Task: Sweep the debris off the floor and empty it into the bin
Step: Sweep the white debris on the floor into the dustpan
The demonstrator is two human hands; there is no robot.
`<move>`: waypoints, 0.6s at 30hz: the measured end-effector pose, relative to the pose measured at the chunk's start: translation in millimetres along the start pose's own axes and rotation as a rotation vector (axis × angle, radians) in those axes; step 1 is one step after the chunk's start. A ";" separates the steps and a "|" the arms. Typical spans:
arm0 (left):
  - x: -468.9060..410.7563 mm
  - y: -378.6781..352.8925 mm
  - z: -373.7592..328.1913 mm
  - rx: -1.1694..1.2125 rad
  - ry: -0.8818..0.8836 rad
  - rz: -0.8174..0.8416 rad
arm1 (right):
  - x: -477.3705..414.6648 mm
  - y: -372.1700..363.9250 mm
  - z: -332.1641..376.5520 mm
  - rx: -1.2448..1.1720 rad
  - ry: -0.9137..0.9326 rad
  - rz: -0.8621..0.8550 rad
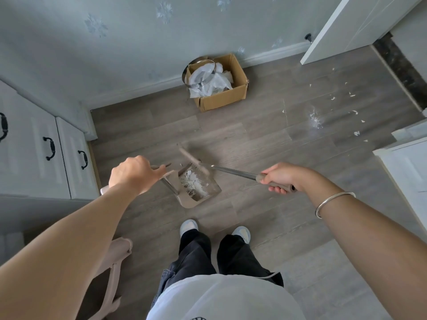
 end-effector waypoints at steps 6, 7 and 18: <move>3.6 2.0 39.5 -0.001 -0.007 0.008 | -17.3 -14.3 18.8 0.087 0.068 -0.115; 5.2 1.4 49.1 -0.001 -0.006 0.007 | -20.3 -18.0 20.4 0.116 0.071 -0.131; 22.0 16.3 118.3 0.005 0.133 -0.073 | -51.5 -52.0 27.8 0.193 0.020 -0.225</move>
Point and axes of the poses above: each hand's wrist, its own x-axis away from the middle knuckle, its own y-axis out of the back of the hand, z = x × y, the point moved 1 cm from there along -x, towards the middle knuckle, and after that the axes turned 8 degrees about -x, right-handed, at the moved point
